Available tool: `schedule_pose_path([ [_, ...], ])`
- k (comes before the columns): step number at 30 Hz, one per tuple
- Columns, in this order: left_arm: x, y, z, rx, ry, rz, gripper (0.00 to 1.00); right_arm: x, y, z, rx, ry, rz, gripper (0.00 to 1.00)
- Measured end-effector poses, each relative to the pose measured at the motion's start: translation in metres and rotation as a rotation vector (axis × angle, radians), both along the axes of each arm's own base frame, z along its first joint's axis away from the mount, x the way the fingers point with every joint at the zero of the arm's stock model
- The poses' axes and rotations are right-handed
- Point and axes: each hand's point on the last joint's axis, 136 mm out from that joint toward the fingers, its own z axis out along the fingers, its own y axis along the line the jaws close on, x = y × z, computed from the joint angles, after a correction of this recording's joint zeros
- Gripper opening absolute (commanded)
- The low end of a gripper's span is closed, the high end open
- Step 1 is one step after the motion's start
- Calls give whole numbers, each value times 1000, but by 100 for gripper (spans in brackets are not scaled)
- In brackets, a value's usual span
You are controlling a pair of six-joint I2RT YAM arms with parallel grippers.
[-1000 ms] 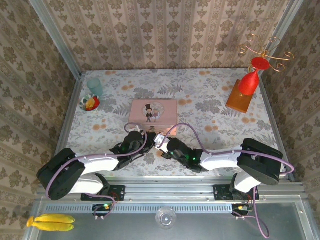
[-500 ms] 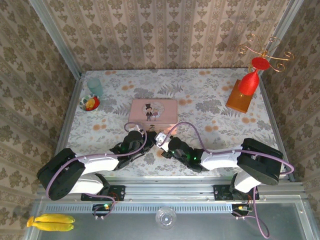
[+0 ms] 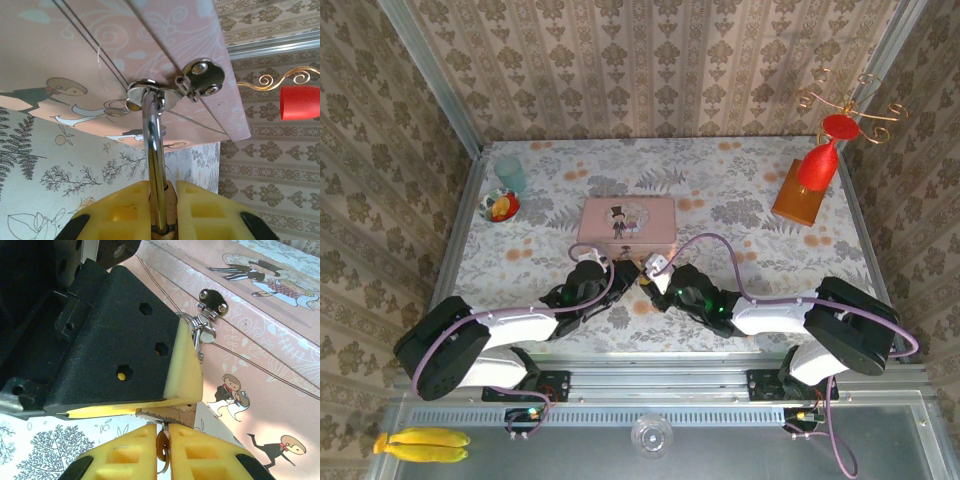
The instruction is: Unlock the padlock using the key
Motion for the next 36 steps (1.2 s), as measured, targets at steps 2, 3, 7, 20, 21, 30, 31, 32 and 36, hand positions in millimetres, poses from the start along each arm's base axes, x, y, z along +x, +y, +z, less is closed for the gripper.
schedule_pose_path([
  [2,0,0,0,-1,0,-2,0,0,0,0,11,10,-2,14],
  [3,0,0,0,-1,0,-2,0,0,0,0,13,14,-4,14],
  [7,-1,-1,0,-1,0,-3,0,0,-1,0,34,35,-9,10],
  [20,1,0,1,-3,-4,2,0,1,-2,1,199,186,-72,4],
  [21,0,-1,1,-3,-4,1,0,1,-2,1,208,195,-76,4],
  [30,-1,-1,-2,37,-22,-24,0,1,-14,4,249,269,-122,28],
  [31,-1,-1,-4,64,-28,-35,0,4,-19,7,257,274,-143,30],
  [32,-1,1,-8,91,-27,-44,0,8,-26,10,269,274,-164,33],
  [36,-10,12,-36,242,-4,-93,0,22,-52,22,324,267,-254,38],
])
